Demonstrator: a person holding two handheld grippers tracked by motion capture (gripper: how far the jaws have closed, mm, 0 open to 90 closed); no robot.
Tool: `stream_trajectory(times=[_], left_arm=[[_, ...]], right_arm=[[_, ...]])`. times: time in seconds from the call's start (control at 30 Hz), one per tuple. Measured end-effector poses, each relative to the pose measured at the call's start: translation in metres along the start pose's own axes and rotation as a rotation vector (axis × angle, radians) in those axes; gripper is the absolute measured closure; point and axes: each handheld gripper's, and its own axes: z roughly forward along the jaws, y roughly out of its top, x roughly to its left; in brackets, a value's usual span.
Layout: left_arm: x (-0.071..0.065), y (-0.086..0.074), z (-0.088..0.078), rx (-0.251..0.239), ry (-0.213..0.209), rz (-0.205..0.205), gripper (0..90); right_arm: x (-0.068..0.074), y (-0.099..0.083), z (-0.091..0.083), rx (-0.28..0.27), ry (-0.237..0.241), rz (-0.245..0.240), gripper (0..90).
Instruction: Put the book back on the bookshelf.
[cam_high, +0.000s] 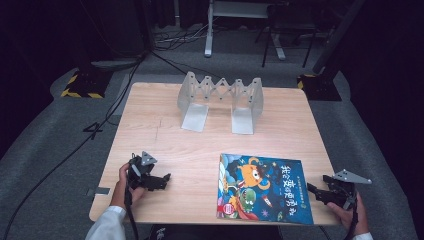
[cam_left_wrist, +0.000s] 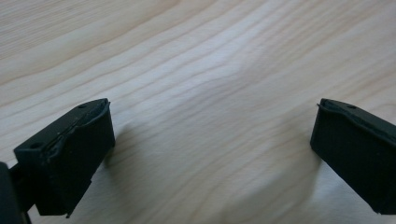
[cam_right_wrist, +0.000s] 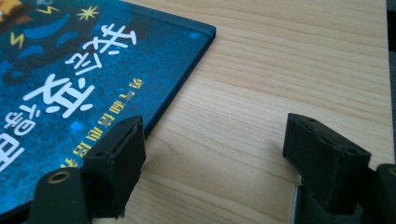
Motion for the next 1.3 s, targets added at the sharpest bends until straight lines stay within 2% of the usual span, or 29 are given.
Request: stream_trajectory(times=[0.07, 0.1, 0.13, 0.17, 0.2, 0.23, 0.27, 0.3, 0.37, 0.43, 0.5, 0.57, 0.67, 0.73, 0.77, 0.8, 0.83, 0.87, 0.9, 0.97, 1.0, 1.1, 1.3], left_arm=[[-0.007, -0.001, -0.001, 0.001, -0.02, 0.032, 0.2], [-0.01, -0.001, -0.001, 0.004, -0.024, 0.043, 0.2], [-0.016, -0.002, -0.002, 0.001, -0.033, 0.044, 0.2], [-0.021, -0.005, -0.005, 0.008, -0.058, 0.084, 0.2], [-0.021, -0.005, -0.005, 0.008, -0.058, 0.084, 0.3], [-0.03, -0.01, -0.008, 0.001, -0.105, 0.123, 0.4], [-0.033, -0.012, -0.01, 0.009, -0.12, 0.151, 0.4], [-0.036, -0.013, -0.011, 0.008, -0.137, 0.163, 0.4], [-0.041, -0.015, -0.013, 0.01, -0.151, 0.171, 0.3], [-0.047, -0.017, -0.015, 0.008, -0.151, 0.181, 0.1], [-0.048, -0.018, -0.015, 0.008, -0.161, 0.182, 0.1], [-0.049, -0.019, -0.016, 0.01, -0.17, 0.193, 0.1], [-0.049, -0.019, -0.016, 0.009, -0.173, 0.197, 0.1], [-0.049, -0.019, -0.016, 0.008, -0.175, 0.198, 0.2], [-0.049, -0.019, -0.016, 0.008, -0.175, 0.198, 0.3], [-0.049, -0.019, -0.016, 0.006, -0.175, 0.203, 0.3], [-0.05, -0.019, -0.016, 0.009, -0.172, 0.202, 0.2], [-0.05, -0.019, -0.016, 0.009, -0.172, 0.202, 0.2], [-0.052, -0.018, -0.015, 0.011, -0.176, 0.194, 0.2], [-0.057, -0.016, -0.013, 0.008, -0.182, 0.206, 0.2], [-0.059, -0.015, -0.012, 0.009, -0.183, 0.212, 0.2], [-0.066, -0.012, -0.01, 0.008, -0.199, 0.226, 0.3], [-0.075, -0.008, -0.006, 0.01, -0.218, 0.252, 0.4]], right_arm=[[-0.001, -0.001, -0.002, -0.01, 0.031, 0.008, 22.4], [0.0, -0.001, -0.003, -0.01, 0.039, -0.003, 22.1], [0.002, -0.001, -0.004, -0.016, 0.045, -0.031, 22.8], [0.006, -0.002, -0.006, -0.037, 0.043, -0.066, 22.7], [0.008, -0.002, -0.008, -0.043, 0.044, -0.078, 23.1], [0.009, -0.001, -0.009, -0.048, 0.05, -0.095, 23.4], [0.012, -0.001, -0.01, -0.043, 0.053, -0.106, 23.7], [0.014, 0.0, -0.011, -0.035, 0.079, -0.1, 24.5], [0.021, 0.002, -0.012, -0.039, 0.138, -0.099, 24.6], [0.031, 0.006, -0.01, -0.011, 0.155, -0.125, 24.8], [0.037, 0.009, -0.007, 0.002, 0.201, -0.117, 25.0], [0.043, 0.012, 0.0, 0.027, 0.221, -0.129, 24.8], [0.052, 0.018, 0.007, 0.039, 0.208, -0.137, 24.7], [0.054, 0.02, 0.009, 0.05, 0.174, -0.151, 24.8], [0.054, 0.02, 0.009, 0.05, 0.174, -0.151, 24.8], [0.054, 0.02, 0.009, 0.059, 0.133, -0.158, 24.3], [0.048, 0.018, 0.008, 0.065, 0.108, -0.113, 23.4], [0.048, 0.018, 0.008, 0.065, 0.108, -0.113, 23.4], [0.044, 0.016, 0.007, 0.06, 0.115, -0.088, 23.3], [0.042, 0.012, 0.007, 0.052, 0.157, -0.07, 23.9], [0.043, 0.012, 0.007, 0.055, 0.173, -0.077, 22.9], [0.045, 0.016, 0.012, 0.069, 0.167, -0.089, 17.4], [0.05, 0.025, 0.023, 0.071, 0.179, -0.107, 16.8]])
